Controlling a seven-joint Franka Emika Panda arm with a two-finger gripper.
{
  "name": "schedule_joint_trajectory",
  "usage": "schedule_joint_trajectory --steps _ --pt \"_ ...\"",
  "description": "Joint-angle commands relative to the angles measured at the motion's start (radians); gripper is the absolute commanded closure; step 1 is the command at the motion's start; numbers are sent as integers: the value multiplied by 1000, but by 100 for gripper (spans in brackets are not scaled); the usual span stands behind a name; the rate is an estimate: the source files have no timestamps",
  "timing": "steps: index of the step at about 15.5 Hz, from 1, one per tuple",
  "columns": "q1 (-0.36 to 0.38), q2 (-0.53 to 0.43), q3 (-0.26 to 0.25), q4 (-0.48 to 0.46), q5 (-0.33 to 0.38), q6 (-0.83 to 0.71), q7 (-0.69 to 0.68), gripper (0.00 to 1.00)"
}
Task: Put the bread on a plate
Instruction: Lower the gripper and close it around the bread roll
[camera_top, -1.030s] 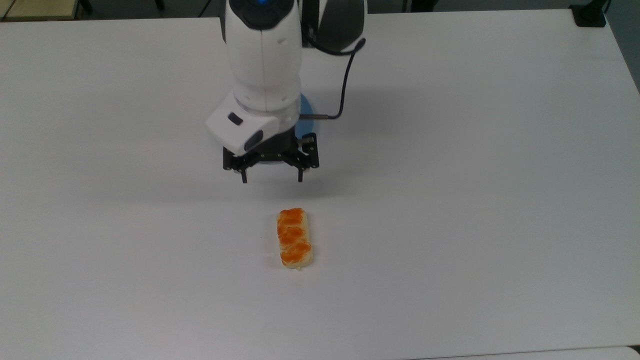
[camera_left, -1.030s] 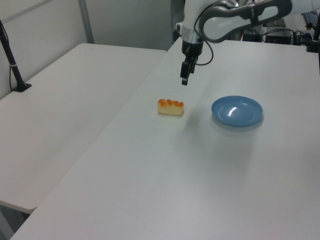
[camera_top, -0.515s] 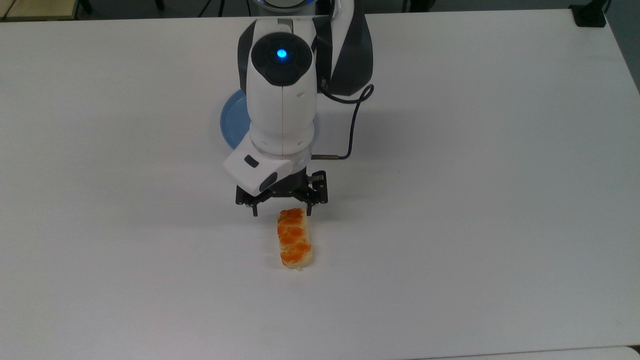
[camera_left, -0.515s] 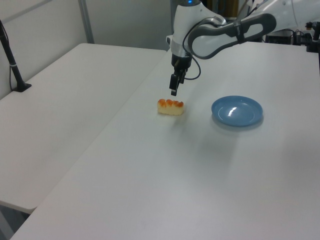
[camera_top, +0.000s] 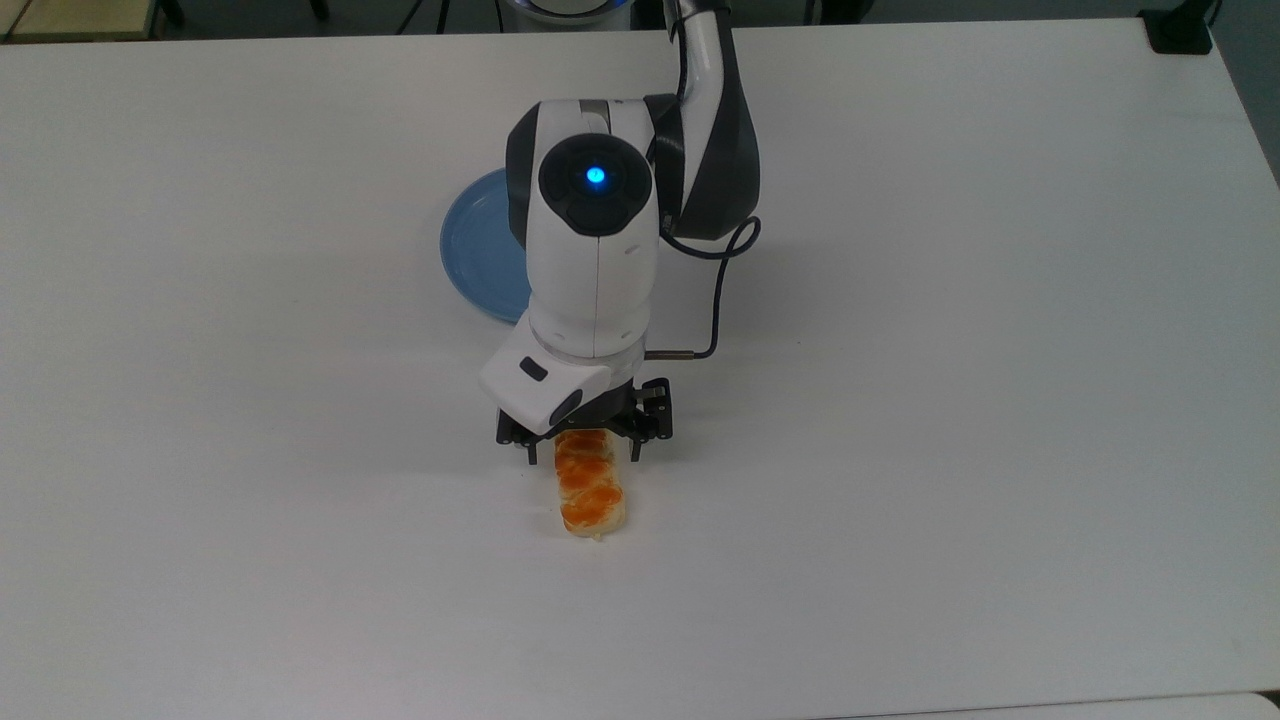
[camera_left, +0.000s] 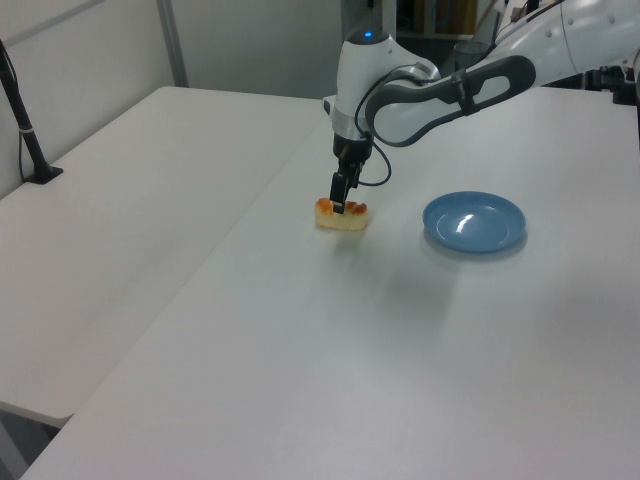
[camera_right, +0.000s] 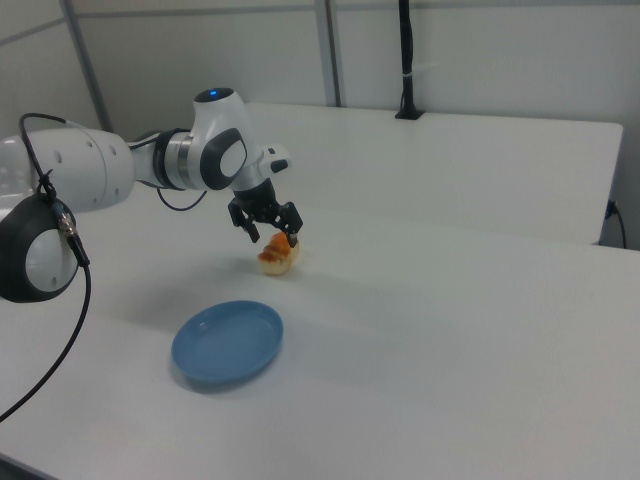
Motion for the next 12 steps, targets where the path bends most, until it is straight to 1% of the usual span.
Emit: schedule_joint_trajectory --steps 1,6,7,10,11,12 --pt "16 41 -21 24 7 31 20 0" --pt "15 63 -21 24 5 62 20 0" --pt "15 71 -22 22 5 76 22 2" --pt "16 81 -21 24 4 85 34 11" --pt "16 83 -19 22 -2 88 45 18" --pt "16 84 -19 22 -10 94 48 27"
